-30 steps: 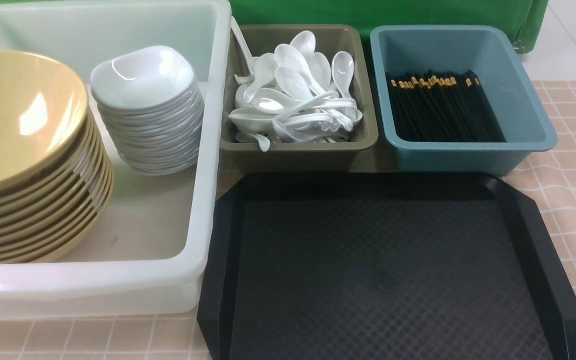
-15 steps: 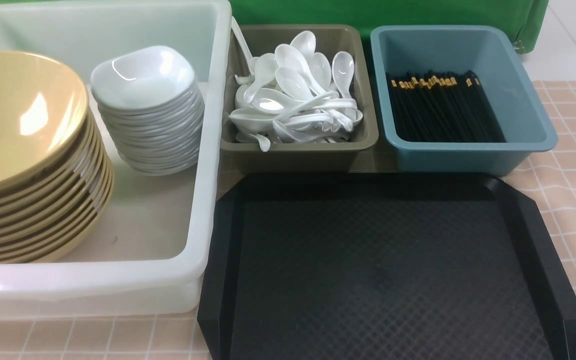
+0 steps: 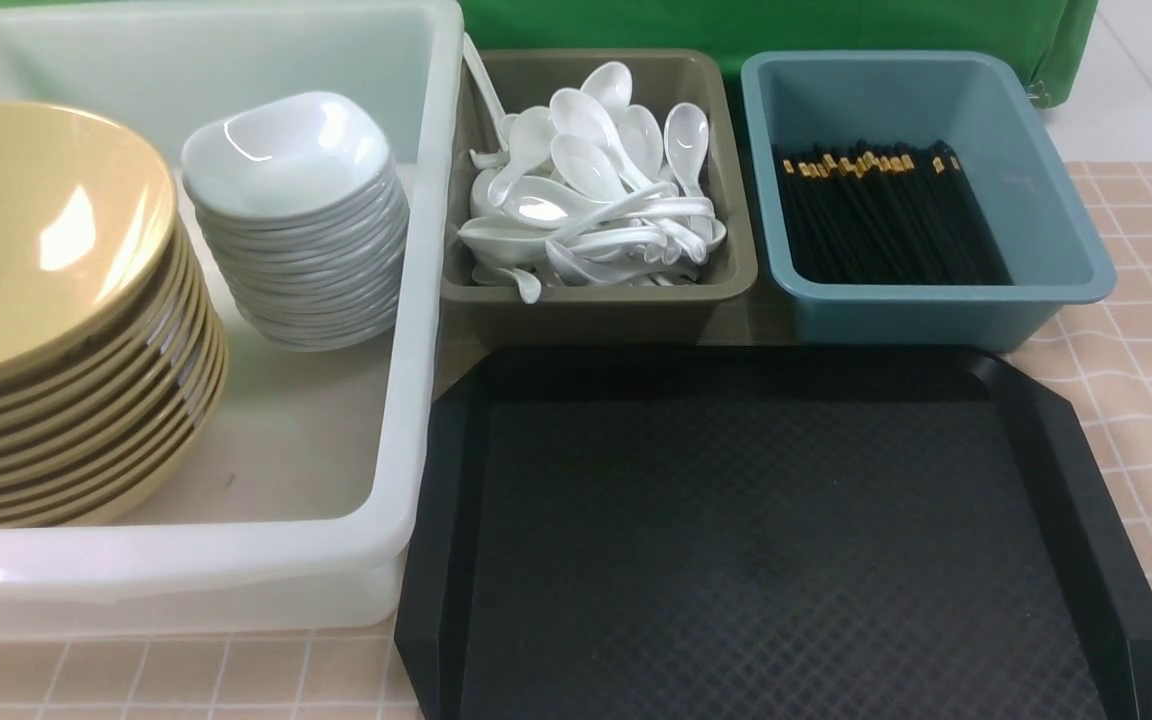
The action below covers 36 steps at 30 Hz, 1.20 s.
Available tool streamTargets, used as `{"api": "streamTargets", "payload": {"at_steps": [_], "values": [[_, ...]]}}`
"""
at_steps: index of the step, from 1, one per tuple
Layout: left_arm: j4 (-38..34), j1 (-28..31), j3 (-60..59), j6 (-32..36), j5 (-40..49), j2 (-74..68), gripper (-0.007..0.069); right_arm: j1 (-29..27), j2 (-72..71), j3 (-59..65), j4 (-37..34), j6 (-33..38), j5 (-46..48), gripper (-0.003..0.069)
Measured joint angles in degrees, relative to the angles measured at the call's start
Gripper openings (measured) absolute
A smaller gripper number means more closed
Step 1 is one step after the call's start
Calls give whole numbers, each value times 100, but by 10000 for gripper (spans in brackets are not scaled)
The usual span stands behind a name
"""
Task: On brown table put chopsticks spoon bowls plates into blue grey white boxes.
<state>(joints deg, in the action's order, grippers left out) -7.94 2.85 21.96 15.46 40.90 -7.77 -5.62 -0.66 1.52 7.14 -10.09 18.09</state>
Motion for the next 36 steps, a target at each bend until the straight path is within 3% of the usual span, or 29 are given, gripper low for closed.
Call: {"api": "streamTargets", "payload": {"at_steps": [15,26,29,31,36], "values": [[-23,0,-113,0,-181,39,1,0,0,0,0,0,20,47],[354,0,-2284,-213,-3545,837,1,0,0,-5,0,0,26,50],[553,0,-2338,-593,-3489,839,1,0,0,-5,0,0,26,52],[739,0,-2341,-943,-2973,839,1,0,0,-5,0,0,26,55],[760,0,-2341,-1060,-2341,839,1,0,0,-5,0,0,26,57]]}}
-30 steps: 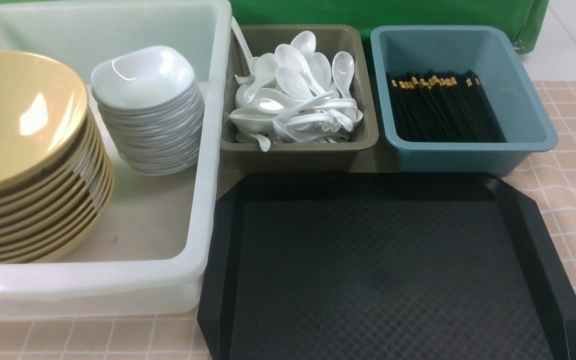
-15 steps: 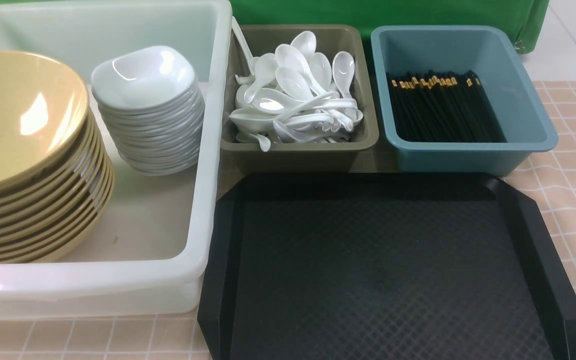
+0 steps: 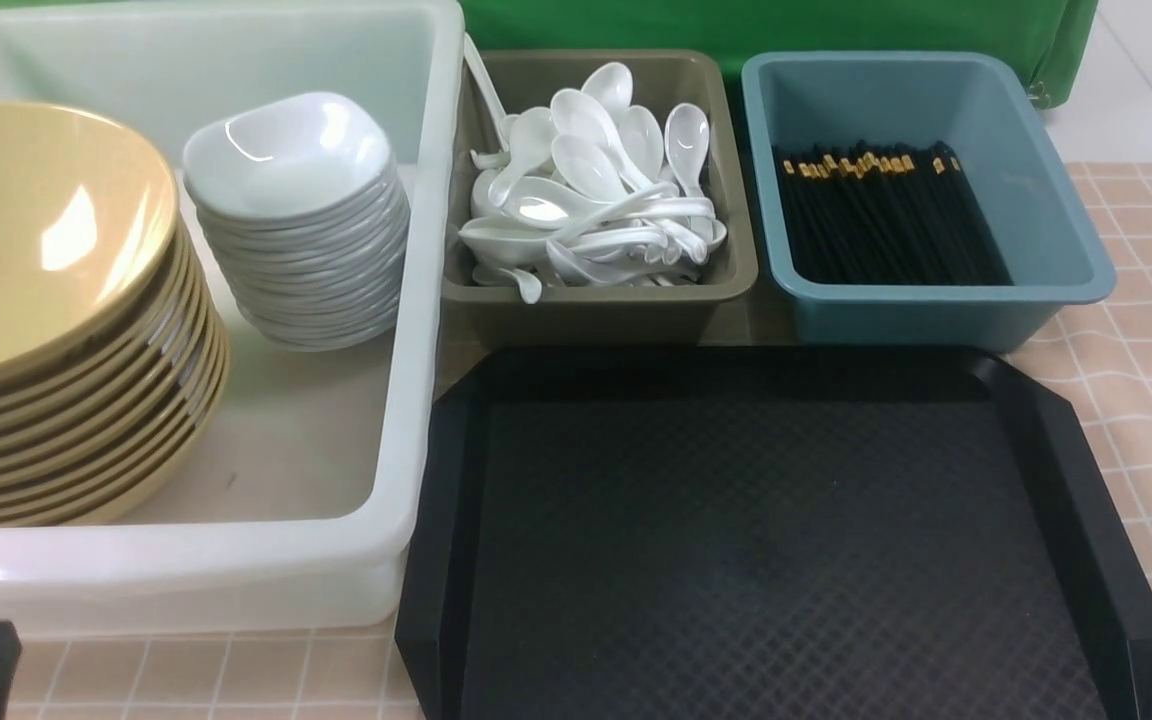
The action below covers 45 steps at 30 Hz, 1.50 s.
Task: On brown table put chopsticks spoon bowls plates into blue grey white boxes.
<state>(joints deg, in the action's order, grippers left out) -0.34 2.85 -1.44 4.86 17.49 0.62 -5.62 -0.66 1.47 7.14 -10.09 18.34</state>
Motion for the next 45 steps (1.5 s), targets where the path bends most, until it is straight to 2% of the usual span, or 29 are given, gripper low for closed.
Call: {"api": "streamTargets", "payload": {"at_steps": [45], "values": [[-156,-94,0,-23,0,0,1,0,0,0,0,0,0,99]]}}
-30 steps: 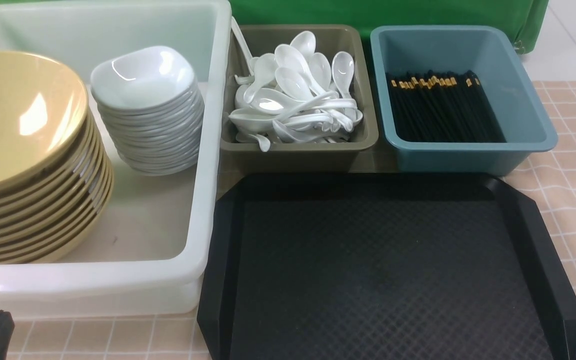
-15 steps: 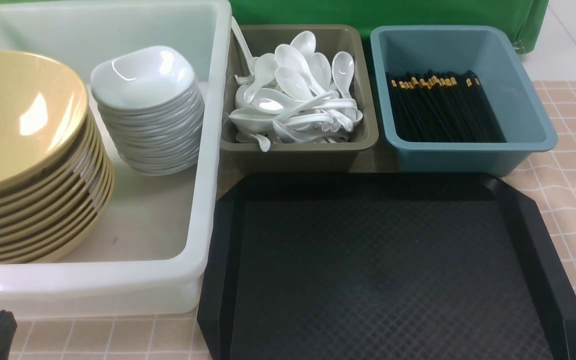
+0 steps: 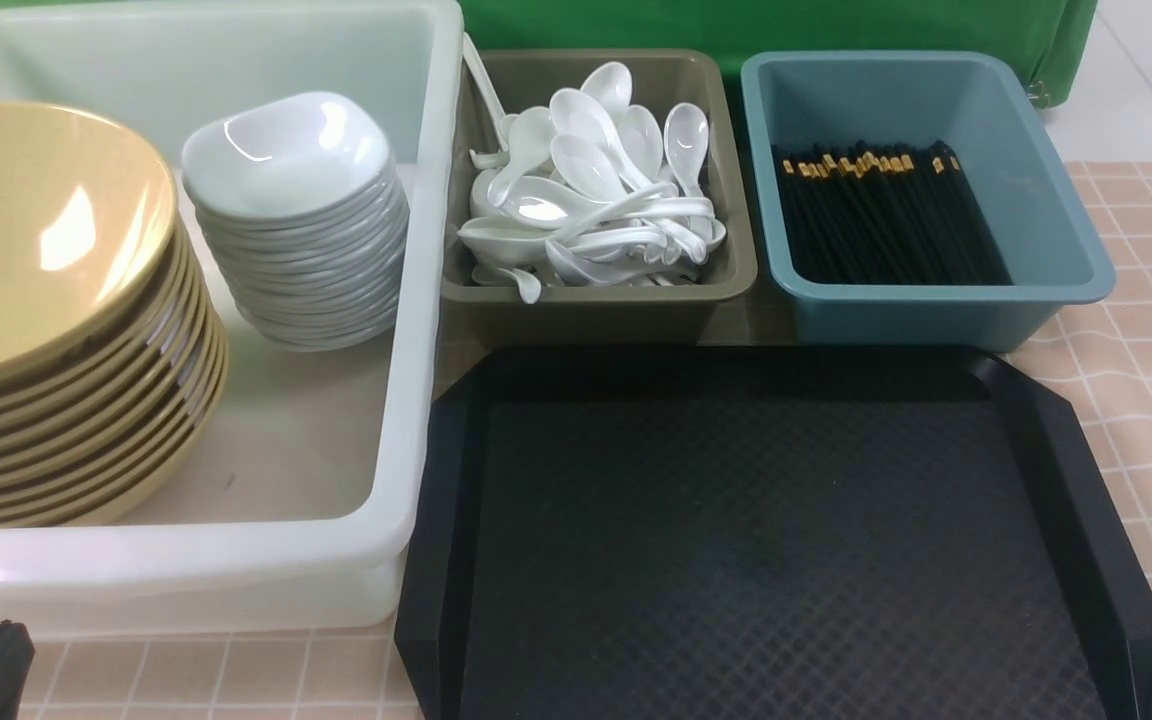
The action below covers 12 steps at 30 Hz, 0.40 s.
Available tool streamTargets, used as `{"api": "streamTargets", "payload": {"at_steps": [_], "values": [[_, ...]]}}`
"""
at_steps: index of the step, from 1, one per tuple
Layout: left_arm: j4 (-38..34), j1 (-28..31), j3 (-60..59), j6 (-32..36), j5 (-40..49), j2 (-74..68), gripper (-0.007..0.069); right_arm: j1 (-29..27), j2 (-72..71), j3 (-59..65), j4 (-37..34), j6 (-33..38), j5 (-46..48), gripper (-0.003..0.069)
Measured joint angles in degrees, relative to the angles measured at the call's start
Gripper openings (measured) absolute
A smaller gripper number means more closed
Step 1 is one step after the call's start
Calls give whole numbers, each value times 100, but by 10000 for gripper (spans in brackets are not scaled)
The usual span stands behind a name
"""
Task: On brown table put chopsticks spoon bowls plates into blue grey white boxes.
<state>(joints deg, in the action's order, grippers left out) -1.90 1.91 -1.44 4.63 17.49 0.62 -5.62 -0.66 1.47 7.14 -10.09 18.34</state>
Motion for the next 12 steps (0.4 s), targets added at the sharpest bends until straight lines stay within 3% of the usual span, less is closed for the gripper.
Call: {"api": "streamTargets", "payload": {"at_steps": [12], "values": [[0,0,0,0,0,0,1,0,0,0,0,0,0,109]]}}
